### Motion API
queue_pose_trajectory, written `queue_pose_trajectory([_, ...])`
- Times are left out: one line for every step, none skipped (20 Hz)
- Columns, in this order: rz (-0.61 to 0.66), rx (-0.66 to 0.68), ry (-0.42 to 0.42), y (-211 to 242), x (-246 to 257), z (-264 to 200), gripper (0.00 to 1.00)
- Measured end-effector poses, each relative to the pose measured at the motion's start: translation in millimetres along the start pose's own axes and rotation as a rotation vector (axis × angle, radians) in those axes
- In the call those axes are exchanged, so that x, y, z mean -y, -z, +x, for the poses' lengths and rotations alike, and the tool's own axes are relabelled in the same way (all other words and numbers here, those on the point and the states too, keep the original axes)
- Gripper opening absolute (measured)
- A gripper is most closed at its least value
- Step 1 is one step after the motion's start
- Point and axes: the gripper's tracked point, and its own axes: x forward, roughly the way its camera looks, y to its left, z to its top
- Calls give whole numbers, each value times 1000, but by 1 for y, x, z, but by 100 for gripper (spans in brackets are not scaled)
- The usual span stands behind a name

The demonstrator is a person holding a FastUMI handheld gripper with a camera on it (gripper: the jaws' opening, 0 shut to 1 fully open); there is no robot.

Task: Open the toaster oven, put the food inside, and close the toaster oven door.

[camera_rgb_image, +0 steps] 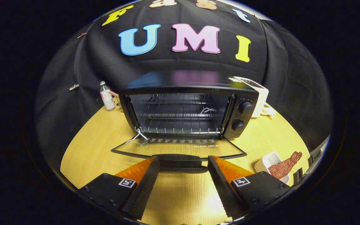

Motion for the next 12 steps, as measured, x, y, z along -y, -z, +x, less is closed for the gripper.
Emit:
queue_pose_trajectory([1, -17, -2, 9, 1, 1, 96])
queue_pose_trajectory([-1, -32, -3, 17, 3, 5, 96])
queue_pose_trajectory([-7, -46, -5, 24, 5, 6, 96])
queue_pose_trajectory([-14, -62, -9, 33, 6, 7, 96])
queue_pose_trajectory([-18, -78, -20, 39, 7, 6, 96])
queue_pose_trajectory([-21, -85, -32, 44, 7, 5, 96])
queue_pose_trajectory([-26, -83, -41, 44, 9, 2, 96])
queue_pose_trajectory([-33, -76, -50, 43, 13, -1, 96])
queue_pose_trajectory([-38, -73, -57, 40, 17, -5, 96])
queue_pose_trajectory([-35, -71, -71, 37, 21, -11, 96])
queue_pose_trajectory([-30, -63, -91, 29, 24, -18, 96])
queue_pose_trajectory([-34, -46, -107, 19, 29, -28, 96])
